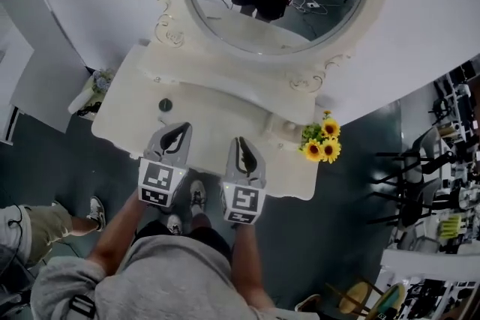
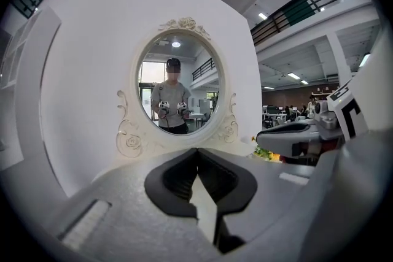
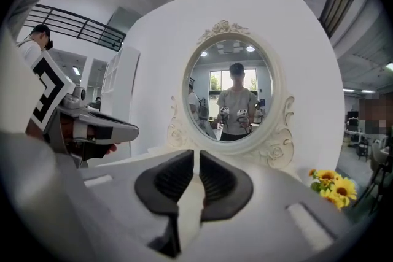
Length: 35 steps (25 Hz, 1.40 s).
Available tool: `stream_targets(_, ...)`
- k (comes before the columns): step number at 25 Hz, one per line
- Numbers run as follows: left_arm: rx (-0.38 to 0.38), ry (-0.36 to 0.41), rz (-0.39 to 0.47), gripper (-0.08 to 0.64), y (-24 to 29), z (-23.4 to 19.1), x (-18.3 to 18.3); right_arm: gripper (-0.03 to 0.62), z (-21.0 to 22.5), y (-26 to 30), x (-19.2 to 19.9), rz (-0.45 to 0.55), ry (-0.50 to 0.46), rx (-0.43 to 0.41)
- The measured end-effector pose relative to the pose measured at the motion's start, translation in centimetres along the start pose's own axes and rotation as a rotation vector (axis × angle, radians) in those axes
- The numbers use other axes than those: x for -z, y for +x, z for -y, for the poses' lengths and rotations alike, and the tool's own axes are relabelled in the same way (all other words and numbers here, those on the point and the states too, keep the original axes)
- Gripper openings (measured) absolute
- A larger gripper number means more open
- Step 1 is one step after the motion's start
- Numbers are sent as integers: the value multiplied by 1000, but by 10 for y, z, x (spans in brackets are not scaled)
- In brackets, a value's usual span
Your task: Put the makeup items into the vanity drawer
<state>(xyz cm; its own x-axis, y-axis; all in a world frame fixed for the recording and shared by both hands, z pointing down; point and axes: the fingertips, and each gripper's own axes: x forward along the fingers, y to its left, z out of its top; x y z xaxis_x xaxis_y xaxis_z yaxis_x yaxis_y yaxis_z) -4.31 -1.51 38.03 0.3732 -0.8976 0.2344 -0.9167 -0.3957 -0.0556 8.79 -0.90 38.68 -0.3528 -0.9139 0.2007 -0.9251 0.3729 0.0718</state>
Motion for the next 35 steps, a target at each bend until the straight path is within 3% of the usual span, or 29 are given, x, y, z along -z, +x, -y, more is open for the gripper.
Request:
stream_targets(4, -21, 0, -2, 11, -25, -2, 5, 6, -22, -12, 2, 1, -10, -27)
stream_targets(15, -89, -22, -6, 11, -54, -13, 18, 5, -52, -12, 3, 3, -44, -116)
stream_targets(25, -267, -89, -60, 11, -61, -72, 45, 5, -109, 48, 10, -39, -108, -343)
stream_targets(35, -441, -178, -139, 11, -66, -132, 96, 6, -169, 115, 48, -132, -180, -553)
